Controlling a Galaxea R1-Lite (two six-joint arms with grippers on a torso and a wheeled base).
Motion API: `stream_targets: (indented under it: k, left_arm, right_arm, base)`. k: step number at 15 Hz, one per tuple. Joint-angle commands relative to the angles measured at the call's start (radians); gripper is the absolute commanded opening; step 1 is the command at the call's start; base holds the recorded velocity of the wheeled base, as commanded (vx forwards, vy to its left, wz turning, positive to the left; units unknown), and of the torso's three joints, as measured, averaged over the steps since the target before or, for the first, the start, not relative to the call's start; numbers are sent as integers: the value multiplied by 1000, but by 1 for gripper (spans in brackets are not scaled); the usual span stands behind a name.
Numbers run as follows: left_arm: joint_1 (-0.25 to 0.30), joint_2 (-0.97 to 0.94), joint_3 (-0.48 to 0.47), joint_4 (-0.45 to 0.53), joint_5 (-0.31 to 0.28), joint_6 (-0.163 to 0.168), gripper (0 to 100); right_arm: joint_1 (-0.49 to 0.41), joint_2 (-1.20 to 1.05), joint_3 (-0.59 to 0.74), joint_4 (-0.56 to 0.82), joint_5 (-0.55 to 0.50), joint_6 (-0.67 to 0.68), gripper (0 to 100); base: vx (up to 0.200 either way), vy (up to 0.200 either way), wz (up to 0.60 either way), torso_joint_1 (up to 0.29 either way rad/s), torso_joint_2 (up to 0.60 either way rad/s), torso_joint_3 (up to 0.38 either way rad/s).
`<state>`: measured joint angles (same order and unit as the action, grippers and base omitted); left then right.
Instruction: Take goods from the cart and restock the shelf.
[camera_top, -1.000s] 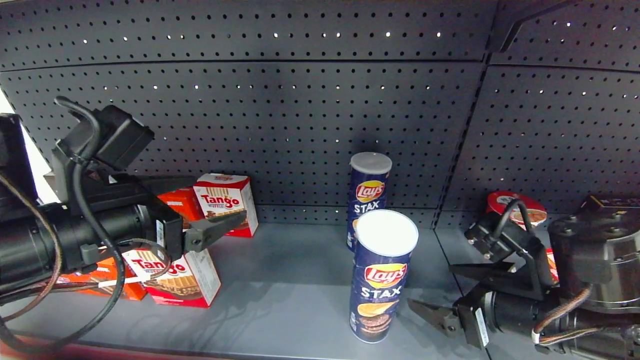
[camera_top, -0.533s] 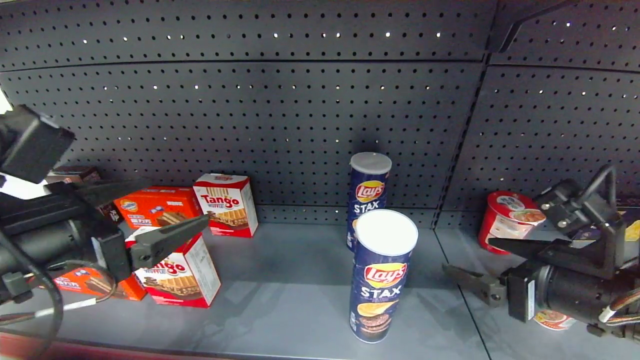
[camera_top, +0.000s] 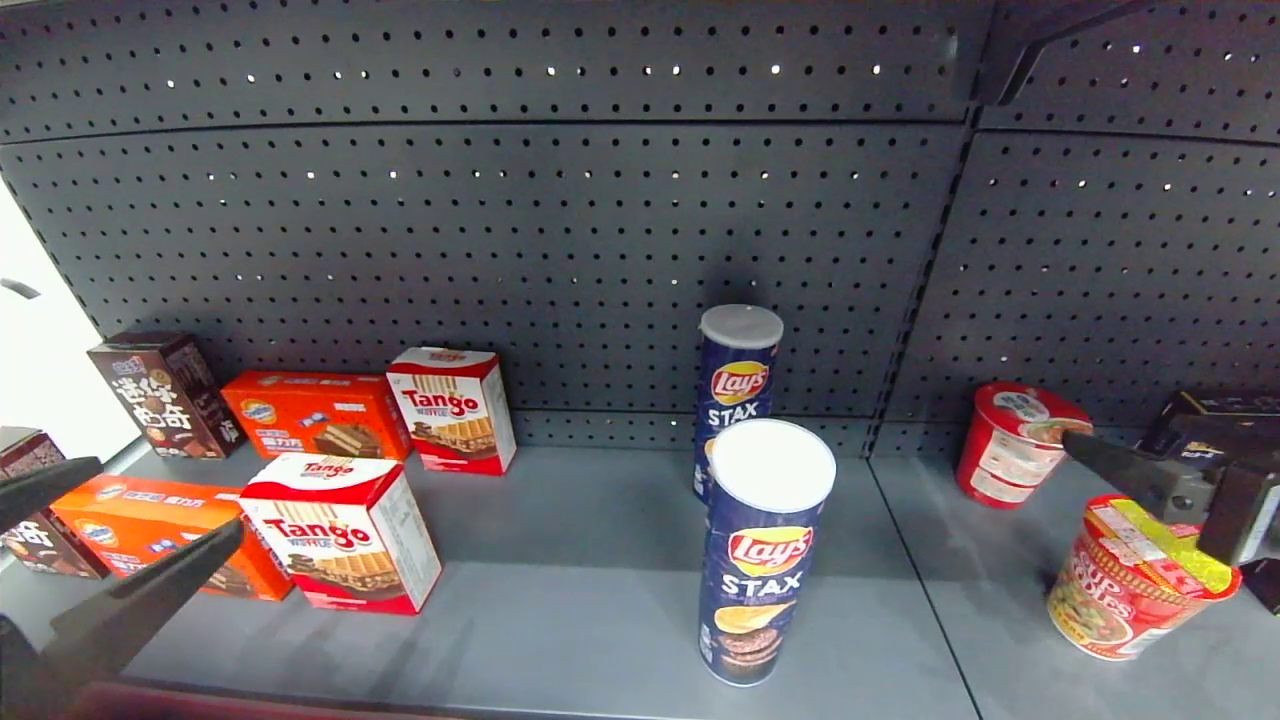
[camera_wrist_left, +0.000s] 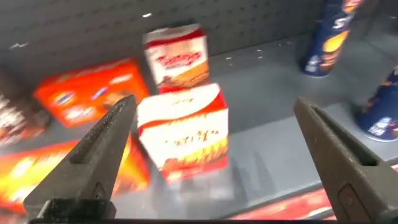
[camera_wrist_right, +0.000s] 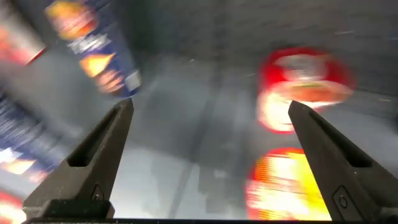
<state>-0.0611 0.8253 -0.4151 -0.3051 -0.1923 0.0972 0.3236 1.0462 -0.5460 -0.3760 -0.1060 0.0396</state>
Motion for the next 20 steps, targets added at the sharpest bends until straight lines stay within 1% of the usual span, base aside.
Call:
stream_targets:
  k: [1,2,3,4,5,7,8,11,12,13,14,15,16,17,19,20]
  left_arm:
    - [40,-166,85,9,14,2,100]
    - [43,-193,99,18,25,2,100]
    - [41,-245,116,55,57,2,100]
    - [43,-313,118,133,93,-1,100]
    - [44,-387,111,221,114,-2,100]
    - [47,-483,118,322,137,-2,100]
    - [46,-522,118,371,160,-2,100]
    - [47,-598,131,435,200,-5,100]
    - [58,-641,162,449,220,-11,100]
    - [75,-675,187,449,228,-21,100]
    - [98,-715,211,451,228,-24,100]
    - [107,-735,226,451,228,-24,100]
    - [109,-750,254,439,231,-24,100]
    - [109,-752,260,429,226,-24,100]
    - [101,-755,302,394,223,-19,100]
    - [99,-758,369,302,225,-14,100]
  right_arm:
    - [-86,-121,38,3,6,-1,100]
    - [-100,-143,57,3,6,-1,100]
    - [-115,-187,92,5,2,-3,100]
    - [-159,-239,138,5,3,-9,100]
    - [-213,-285,176,5,3,-24,100]
    - [-227,-370,242,25,-6,-41,100]
    - [-227,-423,282,52,-26,-76,100]
    - [-229,-546,363,78,-49,-116,100]
    - [-268,-614,399,92,-58,-116,100]
    - [-308,-650,416,109,-58,-116,100]
    - [-344,-695,434,132,-55,-115,100]
    - [-359,-729,451,146,-55,-115,100]
    - [-367,-793,474,173,-55,-115,100]
    - [-365,-845,486,206,-55,-115,100]
    - [-354,-927,488,302,-51,-115,100]
    - [-342,-999,488,391,-35,-115,100]
  base:
    - [0,0,0,0,0,0]
    - [0,0,0,0,0,0]
    - [0,0,0,0,0,0]
    - [0,0,0,0,0,0]
    - [0,0,0,0,0,0]
    - [0,0,0,0,0,0]
    - [0,0,0,0,0,0]
    - [0,0,0,0,0,0]
    - [0,0,0,0,0,0]
    - [0,0,0,0,0,0]
    - [0,0,0,0,0,0]
    - [0,0,0,0,0,0]
    - [0,0,0,0,0,0]
    - [0,0,0,0,0,0]
    - [0,0,0,0,0,0]
    - [0,0,0,0,0,0]
